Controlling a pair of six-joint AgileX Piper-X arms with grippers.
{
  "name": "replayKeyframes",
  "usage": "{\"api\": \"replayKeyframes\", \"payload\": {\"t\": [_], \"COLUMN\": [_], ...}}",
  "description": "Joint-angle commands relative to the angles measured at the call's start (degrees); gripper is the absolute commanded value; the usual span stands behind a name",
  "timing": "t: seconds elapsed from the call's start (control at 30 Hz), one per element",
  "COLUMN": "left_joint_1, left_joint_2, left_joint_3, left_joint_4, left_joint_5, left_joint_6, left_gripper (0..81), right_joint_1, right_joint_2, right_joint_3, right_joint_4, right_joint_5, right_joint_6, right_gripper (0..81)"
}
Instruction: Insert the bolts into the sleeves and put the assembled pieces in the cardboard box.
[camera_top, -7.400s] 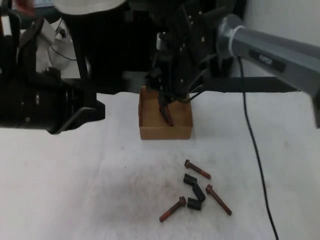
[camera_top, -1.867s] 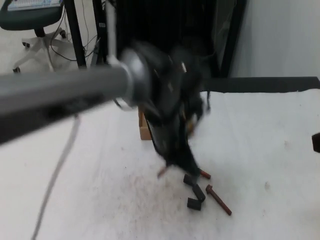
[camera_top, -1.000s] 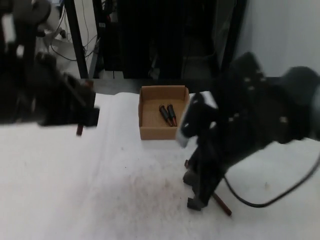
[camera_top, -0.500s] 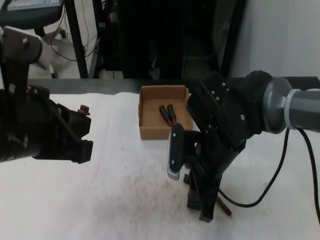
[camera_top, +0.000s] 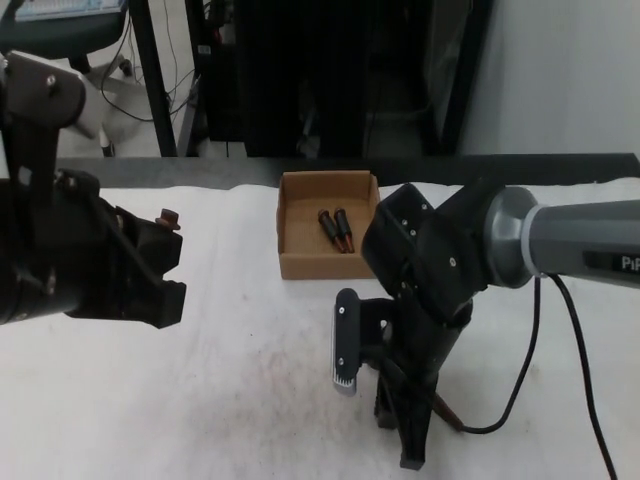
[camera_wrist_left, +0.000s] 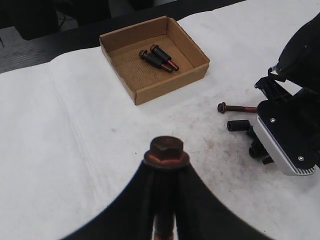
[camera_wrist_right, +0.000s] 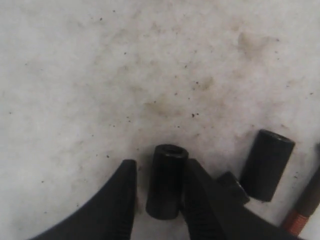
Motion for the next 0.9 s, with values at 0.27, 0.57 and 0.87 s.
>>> {"api": "replayKeyframes", "payload": {"t": [0.27, 0.57, 0.87], "left_joint_1": [0.24, 0.24, 0.24], "left_joint_2": [-0.71, -0.71, -0.71], "left_joint_3": [-0.19, -0.19, -0.19], "left_joint_4": [-0.81, -0.81, -0.81], "left_joint_5": [0.44, 0.44, 0.44], "left_joint_6": [0.14, 0.14, 0.14], "left_gripper": [0.3, 0.3, 0.3], "right_joint_1": [0.02, 0.02, 0.02], "right_joint_2": [1.03, 1.80, 2.43], "right_joint_3": [-0.42, -0.42, -0.42], "right_joint_4": [-0.03, -0.03, -1.12], "right_joint_5": [1.32, 1.32, 4.25], "right_joint_6": [-1.75, -1.75, -1.75], "right_gripper": [30.0, 30.0, 25.4]}}
